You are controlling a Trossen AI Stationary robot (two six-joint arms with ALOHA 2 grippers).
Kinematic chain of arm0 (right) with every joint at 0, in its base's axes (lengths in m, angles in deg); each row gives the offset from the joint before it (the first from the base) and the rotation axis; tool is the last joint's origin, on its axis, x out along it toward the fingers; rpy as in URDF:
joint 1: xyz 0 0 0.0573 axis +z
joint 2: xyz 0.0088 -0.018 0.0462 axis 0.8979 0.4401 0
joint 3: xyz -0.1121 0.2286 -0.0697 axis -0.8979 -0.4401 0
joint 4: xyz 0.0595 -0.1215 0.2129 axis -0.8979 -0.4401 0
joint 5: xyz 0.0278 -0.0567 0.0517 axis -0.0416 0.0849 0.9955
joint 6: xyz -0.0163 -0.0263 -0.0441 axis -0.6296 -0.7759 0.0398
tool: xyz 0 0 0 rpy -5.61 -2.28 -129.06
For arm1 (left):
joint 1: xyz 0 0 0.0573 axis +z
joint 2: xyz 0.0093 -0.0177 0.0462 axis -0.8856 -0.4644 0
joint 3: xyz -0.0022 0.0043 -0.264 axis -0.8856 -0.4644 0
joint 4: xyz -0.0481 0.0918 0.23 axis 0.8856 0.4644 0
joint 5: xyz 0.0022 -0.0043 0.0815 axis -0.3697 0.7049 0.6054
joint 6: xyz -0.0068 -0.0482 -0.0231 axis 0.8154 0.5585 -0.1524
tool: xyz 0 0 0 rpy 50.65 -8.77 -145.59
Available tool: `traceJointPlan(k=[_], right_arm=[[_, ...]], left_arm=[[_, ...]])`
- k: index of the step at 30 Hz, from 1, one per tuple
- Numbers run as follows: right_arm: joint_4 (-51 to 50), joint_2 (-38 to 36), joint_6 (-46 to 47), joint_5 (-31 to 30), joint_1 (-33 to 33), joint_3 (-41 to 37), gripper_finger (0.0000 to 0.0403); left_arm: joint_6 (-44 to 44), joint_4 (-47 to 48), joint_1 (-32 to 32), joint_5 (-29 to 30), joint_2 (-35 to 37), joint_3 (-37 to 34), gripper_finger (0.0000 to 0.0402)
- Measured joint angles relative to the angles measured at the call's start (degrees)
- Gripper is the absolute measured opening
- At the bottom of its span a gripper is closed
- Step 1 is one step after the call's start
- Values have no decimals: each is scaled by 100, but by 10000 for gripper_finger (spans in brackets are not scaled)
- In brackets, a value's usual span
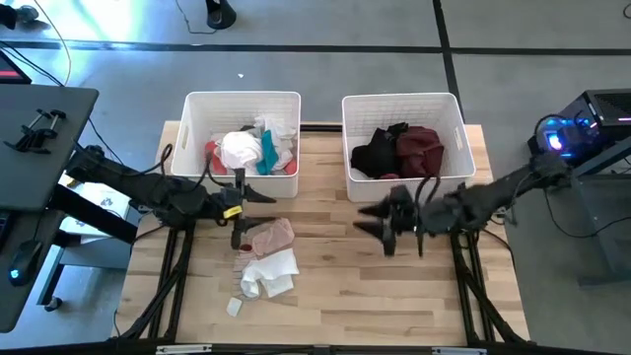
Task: Sort clothes
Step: Put the light pink sock into the left white laundry bin
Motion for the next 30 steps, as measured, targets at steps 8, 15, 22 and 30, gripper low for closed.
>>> traceJointPlan(k=[8, 15, 22, 30], right_arm=[[2479, 352, 671, -42, 369, -1520, 199], [2540, 1140, -148, 124, 363, -1185, 199], [2525, 1819, -809, 539, 219, -967, 199], [2525, 2140, -546, 602, -212, -965, 199]], left_arm=[[713, -50, 165, -135, -753, 350, 179], [1466, -175, 165, -160, -1371, 350, 179], [2526, -184, 162, -906, -1978, 340, 179], [3566, -1192, 162, -1108, -2213, -525, 168]])
